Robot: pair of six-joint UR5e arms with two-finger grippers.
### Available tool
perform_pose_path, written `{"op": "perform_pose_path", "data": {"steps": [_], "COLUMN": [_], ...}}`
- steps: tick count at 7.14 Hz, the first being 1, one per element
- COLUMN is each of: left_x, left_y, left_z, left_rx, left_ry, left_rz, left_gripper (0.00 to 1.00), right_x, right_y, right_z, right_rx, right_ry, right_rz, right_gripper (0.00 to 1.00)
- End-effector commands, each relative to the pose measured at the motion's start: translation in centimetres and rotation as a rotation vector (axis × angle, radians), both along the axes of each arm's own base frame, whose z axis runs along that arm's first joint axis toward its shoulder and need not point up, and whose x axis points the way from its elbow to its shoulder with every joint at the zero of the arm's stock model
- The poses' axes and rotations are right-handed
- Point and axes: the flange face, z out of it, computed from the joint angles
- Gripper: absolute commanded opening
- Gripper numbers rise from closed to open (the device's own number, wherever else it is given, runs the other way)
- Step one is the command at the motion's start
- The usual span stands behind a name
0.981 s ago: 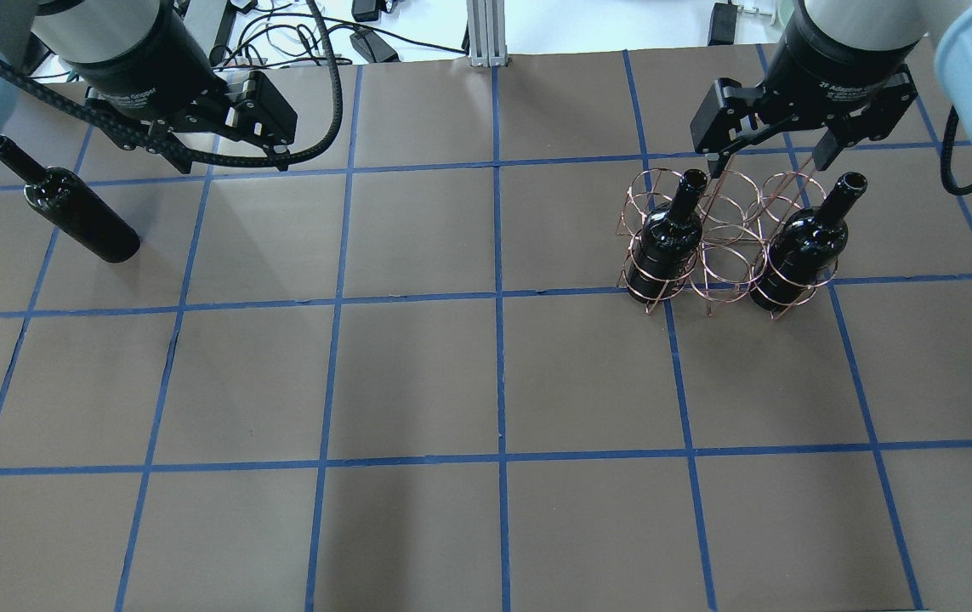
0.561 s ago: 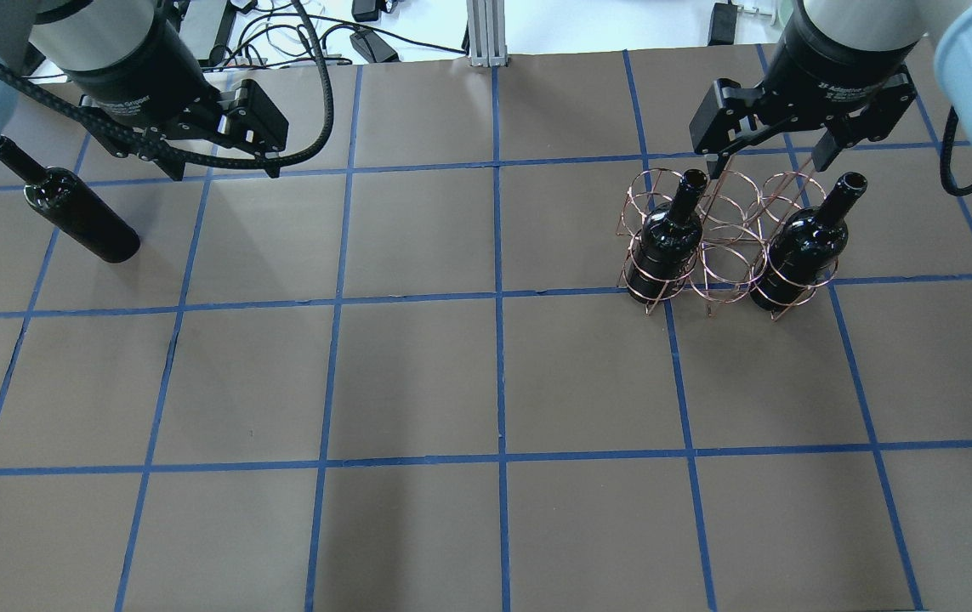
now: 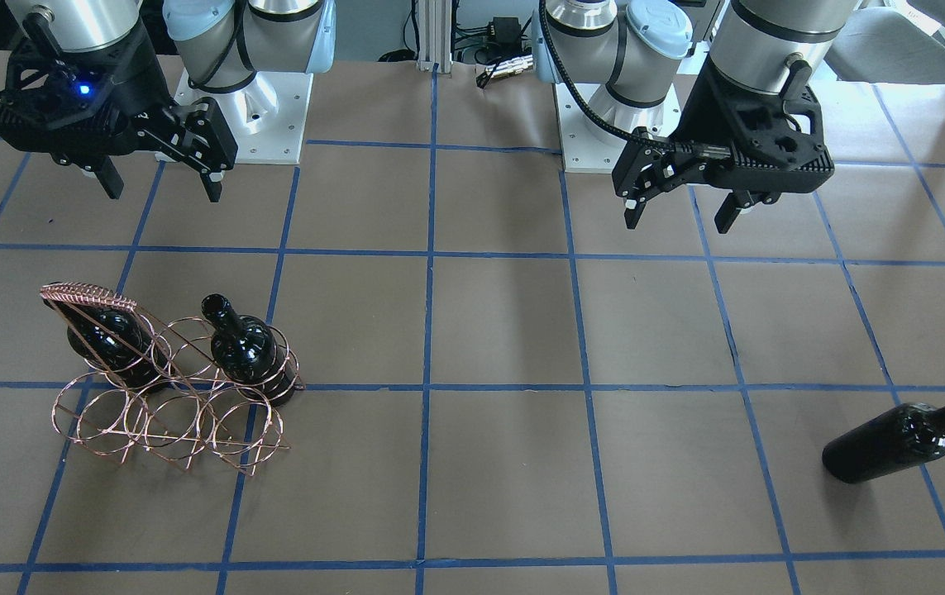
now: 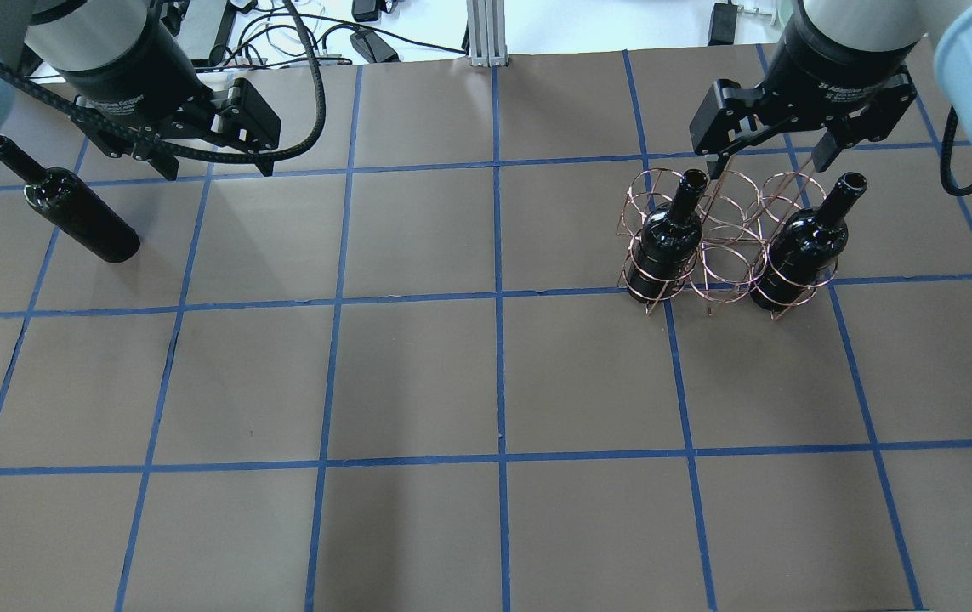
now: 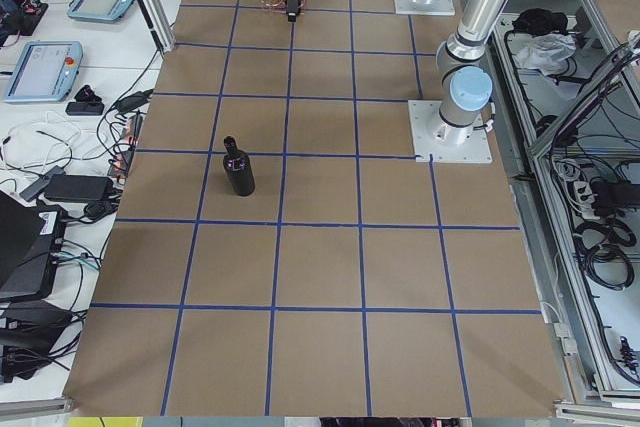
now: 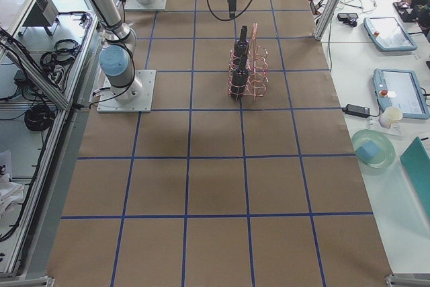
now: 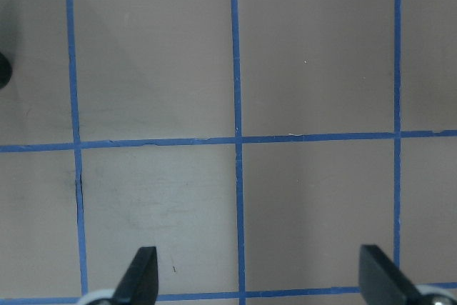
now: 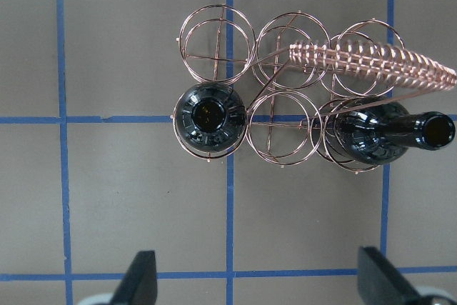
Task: Place wine into wine basket
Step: 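Move the left gripper toward the lying dark wine bottle's neck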
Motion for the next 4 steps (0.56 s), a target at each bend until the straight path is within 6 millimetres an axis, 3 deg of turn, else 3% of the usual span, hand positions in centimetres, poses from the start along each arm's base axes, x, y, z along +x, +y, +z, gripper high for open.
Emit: {"op": "perform_pose_path", "data": {"steps": [1, 2, 4], "left_x": [5.1, 9.8, 21.3], "left_y": [-1.9, -2.6, -3.8], "left_z": [-0.6, -0.1, -1.3], "left_rx": [-0.010, -0.023, -0.043], "left_ry": [0.007, -0.006, -0.049], "left_rz": [0.054, 0.045, -0.036], "left_gripper": [1.00, 1.00, 1.00], "right_x": [0.0, 0.0, 0.1], "right_y": [0.0, 0.0, 0.1], "right_z": [0.0, 0.0, 0.0], "right_rx": [0.001, -0.004, 0.001], "right_ry": [0.001, -0.001, -0.001], "right_rz": [0.000, 0.001, 0.003], "right_gripper": [1.00, 1.00, 1.00]}}
